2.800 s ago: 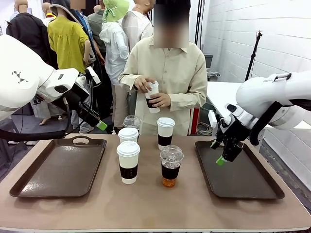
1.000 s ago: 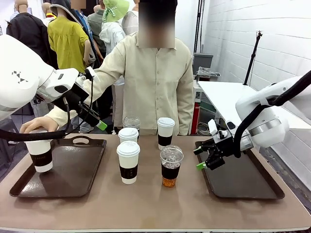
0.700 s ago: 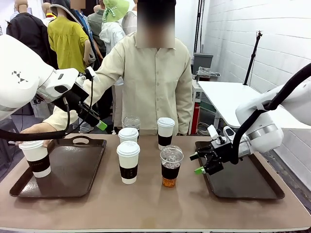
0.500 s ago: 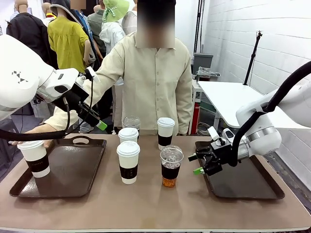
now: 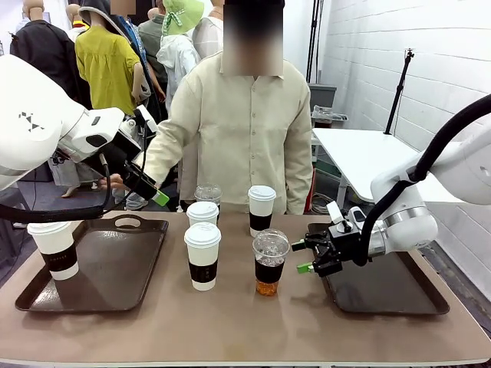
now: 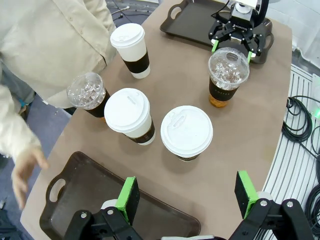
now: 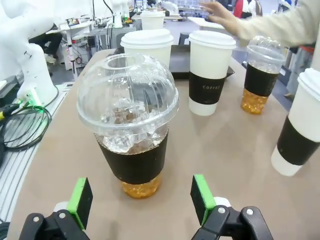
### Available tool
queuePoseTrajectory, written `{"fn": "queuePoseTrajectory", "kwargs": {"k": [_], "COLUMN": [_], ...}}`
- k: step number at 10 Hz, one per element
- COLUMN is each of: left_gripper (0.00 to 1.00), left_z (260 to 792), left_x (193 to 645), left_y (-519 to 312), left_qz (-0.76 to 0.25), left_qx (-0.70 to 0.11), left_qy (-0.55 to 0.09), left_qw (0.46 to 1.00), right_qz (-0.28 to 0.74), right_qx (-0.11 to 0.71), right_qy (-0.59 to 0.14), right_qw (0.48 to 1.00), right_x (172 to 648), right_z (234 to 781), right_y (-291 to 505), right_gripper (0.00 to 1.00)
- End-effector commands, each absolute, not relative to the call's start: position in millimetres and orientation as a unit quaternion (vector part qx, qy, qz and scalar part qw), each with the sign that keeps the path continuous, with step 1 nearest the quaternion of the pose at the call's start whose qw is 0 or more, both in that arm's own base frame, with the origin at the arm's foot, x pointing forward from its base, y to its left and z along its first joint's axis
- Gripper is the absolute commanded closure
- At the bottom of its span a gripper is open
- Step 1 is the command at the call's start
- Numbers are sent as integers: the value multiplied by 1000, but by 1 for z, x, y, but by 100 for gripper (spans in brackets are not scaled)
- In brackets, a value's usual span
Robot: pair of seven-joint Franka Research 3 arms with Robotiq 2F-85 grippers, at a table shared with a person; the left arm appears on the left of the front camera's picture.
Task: Distribute the coffee onto the tray.
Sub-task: Pick up one iced Americano and place it on the right Handle tray.
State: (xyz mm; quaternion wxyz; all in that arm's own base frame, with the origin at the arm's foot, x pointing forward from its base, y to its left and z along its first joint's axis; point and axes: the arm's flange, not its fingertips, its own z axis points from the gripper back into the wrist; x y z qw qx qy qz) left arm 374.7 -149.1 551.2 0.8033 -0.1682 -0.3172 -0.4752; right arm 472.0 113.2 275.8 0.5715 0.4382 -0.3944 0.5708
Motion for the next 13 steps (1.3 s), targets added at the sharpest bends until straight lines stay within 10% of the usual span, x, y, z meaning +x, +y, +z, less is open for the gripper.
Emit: {"fn": "queuePoseTrajectory", "kwargs": {"k": [1, 13], "left_gripper": [0, 0], "left_z": [551, 551], "left_x": [376, 376], "left_y": [-148, -148], "left_qz": [-478, -478], "left_qx": [-171, -171], "left_qy": [-316, -316], "left_qw": [801, 801], "right_qz": [575, 569], "right_qx": [439, 489], "right_qy": [-409, -393], "right_qw": [556, 532], "right_x": [480, 497], "right_z": [265, 247], "right_y": [122, 151], "right_gripper": [0, 0]}}
